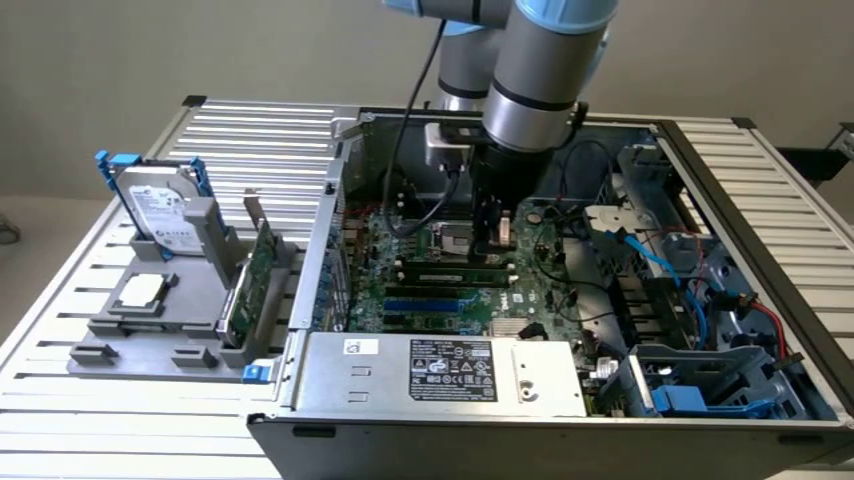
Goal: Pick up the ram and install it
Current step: 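Press down the ram until it locks into place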
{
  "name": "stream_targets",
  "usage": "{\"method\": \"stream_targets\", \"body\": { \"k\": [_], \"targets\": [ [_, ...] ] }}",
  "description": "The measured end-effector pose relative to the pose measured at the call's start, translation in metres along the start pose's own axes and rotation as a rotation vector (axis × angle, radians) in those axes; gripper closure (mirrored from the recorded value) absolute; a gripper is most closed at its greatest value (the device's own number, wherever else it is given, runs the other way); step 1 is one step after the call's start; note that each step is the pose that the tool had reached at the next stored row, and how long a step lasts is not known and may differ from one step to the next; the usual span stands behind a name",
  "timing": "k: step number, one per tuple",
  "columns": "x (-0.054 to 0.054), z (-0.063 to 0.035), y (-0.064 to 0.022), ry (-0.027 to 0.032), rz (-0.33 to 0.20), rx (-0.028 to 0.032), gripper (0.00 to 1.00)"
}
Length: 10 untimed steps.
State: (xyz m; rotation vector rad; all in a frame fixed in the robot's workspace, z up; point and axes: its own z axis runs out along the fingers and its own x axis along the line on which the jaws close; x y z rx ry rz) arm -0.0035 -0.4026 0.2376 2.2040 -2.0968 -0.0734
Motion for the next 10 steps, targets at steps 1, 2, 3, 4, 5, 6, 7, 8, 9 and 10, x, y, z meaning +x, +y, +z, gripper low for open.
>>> {"method": "stream_targets", "body": {
  "k": [1,2,3,4,5,6,7,8,9,10],
  "targets": [
    [0.0000,0.0005,-0.0006,0.0001,0.000,0.0007,0.89],
    [0.0000,0.0011,-0.0012,0.0001,0.000,0.0015,0.89],
    [0.0000,0.0019,-0.0015,0.0001,0.000,0.0024,0.89],
    [0.0000,0.0030,-0.0017,0.0002,0.000,0.0036,0.89],
    [-0.0001,0.0043,-0.0020,0.0003,0.000,0.0048,0.89],
    [-0.0001,0.0057,-0.0021,0.0003,0.000,0.0058,0.89],
    [-0.0002,0.0068,-0.0022,0.0003,0.000,0.0064,0.89],
    [-0.0002,0.0079,-0.0023,0.0003,0.000,0.0068,0.89],
    [-0.0002,0.0088,-0.0024,0.0003,0.000,0.0071,0.89],
    [-0.0002,0.0092,-0.0025,0.0004,0.000,0.0072,0.89]
  ]
}}
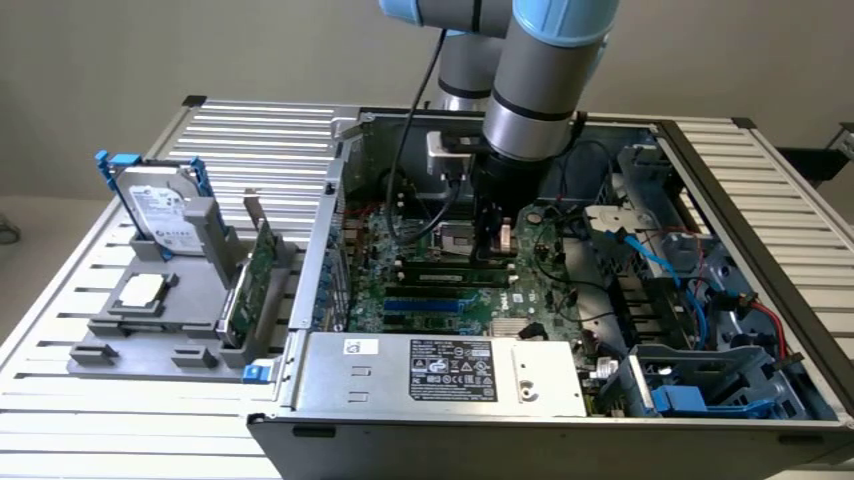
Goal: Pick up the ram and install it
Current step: 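Press down the ram until it locks into place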
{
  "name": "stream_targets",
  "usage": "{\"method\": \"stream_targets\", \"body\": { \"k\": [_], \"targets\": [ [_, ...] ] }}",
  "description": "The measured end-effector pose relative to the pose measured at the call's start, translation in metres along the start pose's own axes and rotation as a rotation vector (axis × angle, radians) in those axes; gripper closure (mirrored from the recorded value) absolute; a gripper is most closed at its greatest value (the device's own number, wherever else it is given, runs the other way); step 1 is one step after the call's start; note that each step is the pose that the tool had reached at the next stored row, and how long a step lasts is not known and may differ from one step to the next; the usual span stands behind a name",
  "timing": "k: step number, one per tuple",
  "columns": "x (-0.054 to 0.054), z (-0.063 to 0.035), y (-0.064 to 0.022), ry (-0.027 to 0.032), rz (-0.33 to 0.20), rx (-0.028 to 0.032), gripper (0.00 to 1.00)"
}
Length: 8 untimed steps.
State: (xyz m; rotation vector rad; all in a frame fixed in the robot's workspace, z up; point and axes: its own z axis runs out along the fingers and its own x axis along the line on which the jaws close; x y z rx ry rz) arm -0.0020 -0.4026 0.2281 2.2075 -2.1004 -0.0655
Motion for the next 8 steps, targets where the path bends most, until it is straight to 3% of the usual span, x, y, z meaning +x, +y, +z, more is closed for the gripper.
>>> {"method": "stream_targets", "body": {
  "k": [8],
  "targets": [
    [0.0000,0.0016,-0.0001,0.0003,0.000,-0.0001,0.89]
  ]
}}
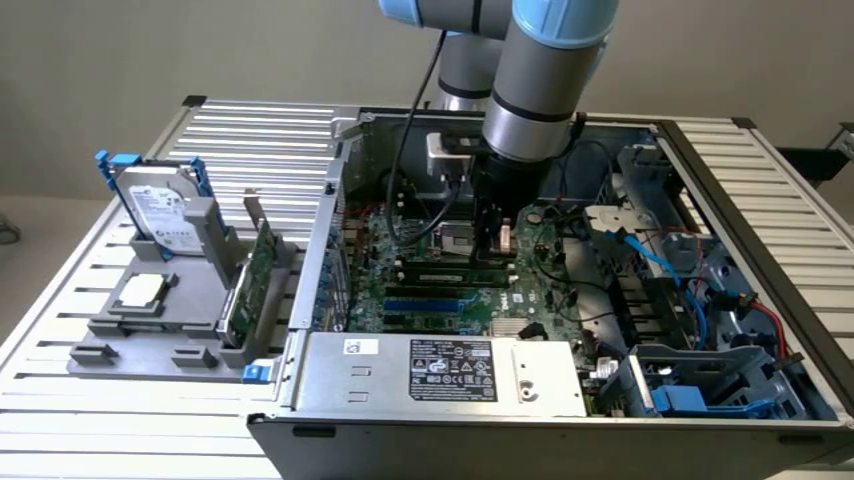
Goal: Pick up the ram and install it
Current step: 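Press down the ram until it locks into place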
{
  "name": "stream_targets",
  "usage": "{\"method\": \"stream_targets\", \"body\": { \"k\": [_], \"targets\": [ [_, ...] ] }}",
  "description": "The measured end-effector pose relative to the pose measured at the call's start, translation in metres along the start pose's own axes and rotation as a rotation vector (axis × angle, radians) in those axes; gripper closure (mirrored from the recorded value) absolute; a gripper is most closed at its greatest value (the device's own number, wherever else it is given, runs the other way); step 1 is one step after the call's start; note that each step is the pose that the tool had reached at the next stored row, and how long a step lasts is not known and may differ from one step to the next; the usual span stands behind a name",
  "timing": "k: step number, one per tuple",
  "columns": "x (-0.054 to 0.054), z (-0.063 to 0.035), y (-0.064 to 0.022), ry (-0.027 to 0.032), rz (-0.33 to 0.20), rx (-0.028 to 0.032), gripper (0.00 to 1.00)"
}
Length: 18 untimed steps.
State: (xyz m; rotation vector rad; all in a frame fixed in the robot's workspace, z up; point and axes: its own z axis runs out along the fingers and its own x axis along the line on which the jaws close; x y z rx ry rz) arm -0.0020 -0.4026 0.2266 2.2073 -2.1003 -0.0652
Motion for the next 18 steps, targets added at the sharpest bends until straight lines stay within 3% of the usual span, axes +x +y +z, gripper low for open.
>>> {"method": "stream_targets", "body": {
  "k": [8,10,12,18],
  "targets": [
    [0.000,0.0031,-0.0002,-0.0002,0.000,-0.0001,0.89],
    [0.000,-0.0013,0.0002,-0.0025,0.000,0.0008,0.89],
    [0.000,-0.0067,0.0020,-0.0005,0.000,0.0000,0.89],
    [0.000,-0.0094,0.0218,-0.0012,0.000,-0.0001,0.89]
  ]
}}
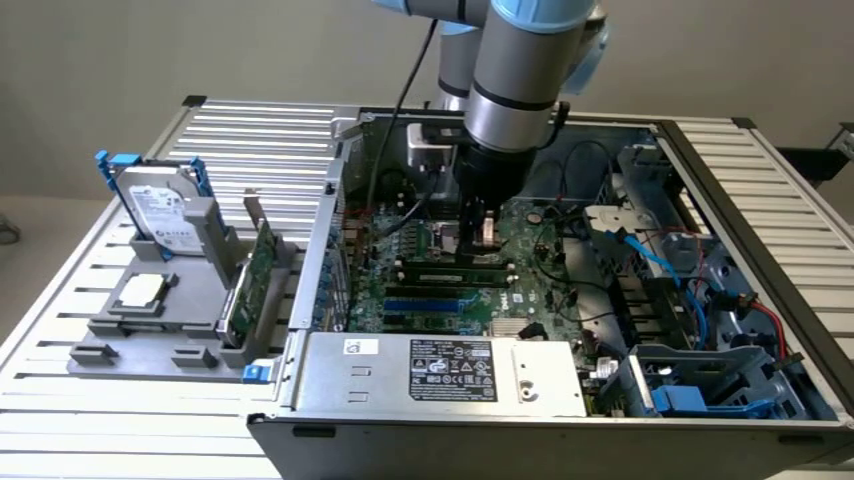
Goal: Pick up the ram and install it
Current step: 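Press down the ram until it locks into place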
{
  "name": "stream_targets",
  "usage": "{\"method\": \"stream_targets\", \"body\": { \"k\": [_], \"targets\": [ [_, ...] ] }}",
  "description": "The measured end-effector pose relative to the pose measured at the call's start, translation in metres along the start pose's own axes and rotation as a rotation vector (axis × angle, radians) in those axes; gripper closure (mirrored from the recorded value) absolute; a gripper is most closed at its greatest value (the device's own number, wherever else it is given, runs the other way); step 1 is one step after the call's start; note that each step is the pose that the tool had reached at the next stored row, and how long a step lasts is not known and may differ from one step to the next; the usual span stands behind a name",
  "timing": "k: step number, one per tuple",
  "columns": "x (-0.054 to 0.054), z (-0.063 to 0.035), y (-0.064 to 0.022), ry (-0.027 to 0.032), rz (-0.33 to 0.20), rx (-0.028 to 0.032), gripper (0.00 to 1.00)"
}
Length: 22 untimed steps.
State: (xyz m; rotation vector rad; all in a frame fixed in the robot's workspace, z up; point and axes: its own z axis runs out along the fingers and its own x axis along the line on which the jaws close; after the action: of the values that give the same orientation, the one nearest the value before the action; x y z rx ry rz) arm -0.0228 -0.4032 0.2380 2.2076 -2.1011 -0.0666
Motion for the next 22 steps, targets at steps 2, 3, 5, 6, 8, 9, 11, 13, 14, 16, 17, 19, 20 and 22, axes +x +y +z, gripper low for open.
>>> {"method": "stream_targets", "body": {
  "k": [2,3,5,6,8,9,11,13,14,16,17,19,20,22],
  "targets": [
    [0.0000,-0.0020,0.0019,0.0001,0.000,0.0000,0.89],
    [0.0001,-0.0037,0.0021,0.0000,0.000,0.0000,0.89],
    [0.0001,-0.0052,0.0022,-0.0001,0.000,0.0001,0.89],
    [0.0001,-0.0052,0.0022,-0.0001,0.000,0.0001,0.89],
    [0.0001,-0.0053,0.0022,0.0000,0.000,0.0000,0.89],
    [0.0001,-0.0053,0.0023,0.0000,0.000,0.0000,0.89],
    [0.0001,-0.0053,0.0022,0.0000,0.000,0.0001,0.89],
    [0.0001,-0.0053,0.0022,0.0000,0.000,0.0001,0.89],
    [0.0001,-0.0053,0.0023,0.0000,0.000,0.0000,0.89],
    [0.0001,-0.0053,0.0022,0.0000,0.000,0.0001,0.89],
    [0.0001,-0.0053,0.0022,0.0000,0.000,0.0000,0.89],
    [0.0002,-0.0053,0.0023,-0.0004,0.000,0.0000,0.89],
    [0.0007,-0.0054,0.0023,-0.0023,0.000,0.0002,0.89],
    [0.0013,-0.0053,0.0022,-0.0052,0.004,0.0005,0.89]
  ]
}}
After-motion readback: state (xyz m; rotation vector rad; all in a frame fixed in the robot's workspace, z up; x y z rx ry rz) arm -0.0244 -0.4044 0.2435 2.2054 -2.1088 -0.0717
